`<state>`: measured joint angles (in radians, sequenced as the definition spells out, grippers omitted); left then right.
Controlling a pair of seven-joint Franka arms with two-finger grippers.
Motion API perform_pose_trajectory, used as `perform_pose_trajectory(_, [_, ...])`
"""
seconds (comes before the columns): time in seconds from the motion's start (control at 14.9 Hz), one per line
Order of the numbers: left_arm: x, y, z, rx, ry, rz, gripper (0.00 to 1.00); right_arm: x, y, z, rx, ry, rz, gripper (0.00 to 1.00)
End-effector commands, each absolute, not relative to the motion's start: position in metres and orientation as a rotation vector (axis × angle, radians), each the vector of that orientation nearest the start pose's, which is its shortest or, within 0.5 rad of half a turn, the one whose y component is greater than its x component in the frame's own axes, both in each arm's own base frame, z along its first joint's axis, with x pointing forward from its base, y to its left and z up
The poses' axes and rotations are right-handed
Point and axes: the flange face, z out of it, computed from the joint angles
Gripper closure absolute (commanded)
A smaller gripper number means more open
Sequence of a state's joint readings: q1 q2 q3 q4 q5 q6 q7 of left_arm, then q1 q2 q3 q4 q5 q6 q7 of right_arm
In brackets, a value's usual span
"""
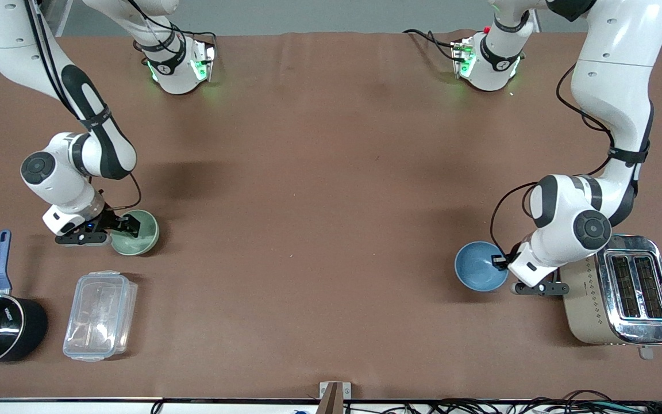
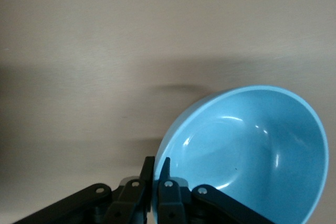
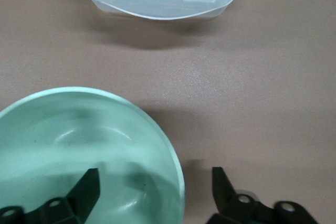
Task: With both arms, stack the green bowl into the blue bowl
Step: 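Carry the green bowl and blue bowl toward each other at table center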
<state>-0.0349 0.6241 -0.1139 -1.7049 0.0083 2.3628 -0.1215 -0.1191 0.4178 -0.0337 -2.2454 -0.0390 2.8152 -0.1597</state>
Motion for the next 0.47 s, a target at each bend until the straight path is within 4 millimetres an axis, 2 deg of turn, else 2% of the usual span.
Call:
perform_pose_trajectory(0.0, [0.659, -0.134, 0.265, -3.240, -0.040, -0.010, 1.00, 0.543, -0.084, 0.200, -3.184, -0.062, -0.235, 0.85])
perform_pose_trajectory(0.07, [0.653, -0.158, 0.274, -3.260, -0.062, 0.028, 1.00, 0.544, -0.082, 0.200, -3.181, -0.020, -0.229, 0.98])
perform_pose_trajectory(0.2, [0.636, -0.223, 0.288, -3.305, -0.152, 0.066, 1.00, 0.546, -0.077, 0.201, -3.179, 0.028, -0.194, 1.00])
perform_pose_trajectory(0.34, [0.621, -0.285, 0.302, -3.329, -0.255, 0.073, 1.00, 0.554, -0.079, 0.211, -3.180, 0.023, -0.162, 1.00])
perform_pose_trajectory(0.4, [0.614, -0.315, 0.301, -3.333, -0.275, 0.081, 1.00, 0.559, -0.080, 0.219, -3.181, 0.024, -0.130, 1.00])
